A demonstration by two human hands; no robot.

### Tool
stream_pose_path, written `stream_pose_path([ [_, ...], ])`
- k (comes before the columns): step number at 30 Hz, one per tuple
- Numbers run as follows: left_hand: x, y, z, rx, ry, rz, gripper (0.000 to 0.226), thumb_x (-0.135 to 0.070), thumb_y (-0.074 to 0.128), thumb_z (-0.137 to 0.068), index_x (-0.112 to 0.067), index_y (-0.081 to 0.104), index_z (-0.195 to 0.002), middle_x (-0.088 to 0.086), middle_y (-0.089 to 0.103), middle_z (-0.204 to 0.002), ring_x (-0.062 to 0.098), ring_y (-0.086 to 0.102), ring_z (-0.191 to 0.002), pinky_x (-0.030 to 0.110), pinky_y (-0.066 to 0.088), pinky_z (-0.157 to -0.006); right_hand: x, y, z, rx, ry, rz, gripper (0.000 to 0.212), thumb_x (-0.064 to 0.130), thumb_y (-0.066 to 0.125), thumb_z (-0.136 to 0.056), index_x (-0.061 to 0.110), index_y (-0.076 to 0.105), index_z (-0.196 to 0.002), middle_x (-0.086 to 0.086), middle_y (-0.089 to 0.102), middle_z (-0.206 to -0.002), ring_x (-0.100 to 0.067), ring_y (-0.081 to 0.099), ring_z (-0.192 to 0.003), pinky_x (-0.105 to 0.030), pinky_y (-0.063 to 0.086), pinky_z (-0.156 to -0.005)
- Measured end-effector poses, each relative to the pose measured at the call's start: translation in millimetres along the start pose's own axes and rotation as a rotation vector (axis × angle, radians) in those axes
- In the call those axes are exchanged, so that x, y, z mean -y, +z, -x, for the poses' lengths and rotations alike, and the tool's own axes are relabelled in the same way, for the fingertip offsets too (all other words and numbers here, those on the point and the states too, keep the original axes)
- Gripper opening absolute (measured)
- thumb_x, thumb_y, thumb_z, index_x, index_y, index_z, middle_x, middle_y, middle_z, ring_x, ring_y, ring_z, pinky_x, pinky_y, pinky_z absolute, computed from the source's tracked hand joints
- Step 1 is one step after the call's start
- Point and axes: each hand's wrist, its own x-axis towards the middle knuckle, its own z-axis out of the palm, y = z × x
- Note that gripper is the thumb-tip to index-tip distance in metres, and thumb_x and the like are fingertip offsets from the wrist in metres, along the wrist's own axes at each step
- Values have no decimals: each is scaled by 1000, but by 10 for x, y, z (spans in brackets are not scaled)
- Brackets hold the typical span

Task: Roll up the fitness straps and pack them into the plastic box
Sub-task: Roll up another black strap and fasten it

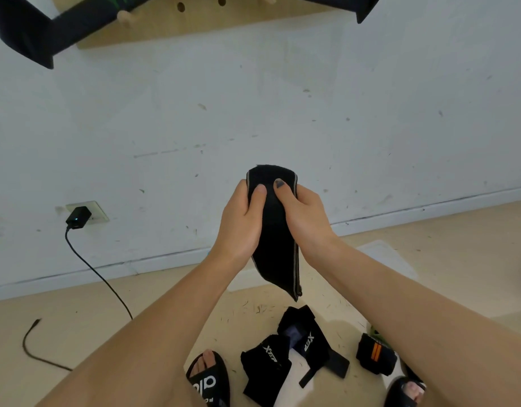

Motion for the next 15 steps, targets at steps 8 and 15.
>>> stream_pose_path([
  [8, -13, 39, 22, -41, -51, 43, 30, -34, 43, -109, -9, 59, -108, 11, 67, -105, 15, 65, -90, 38, 56, -81, 3, -17, -8, 71, 80, -82, 33, 37, 50, -108, 15, 74, -104, -2, 79, -97, -17, 77, -90, -31, 61, -81],
  [15, -5, -14, -17, -21, -41, 37, 27, -34, 46, -108, -11, 61, -107, 3, 68, -101, 13, 66, -91, 28, 54, -76, -18, -37, -10, 87, 28, -51, 27, 29, 52, -108, 14, 74, -105, -6, 79, -99, -18, 77, -91, -28, 63, -78],
])
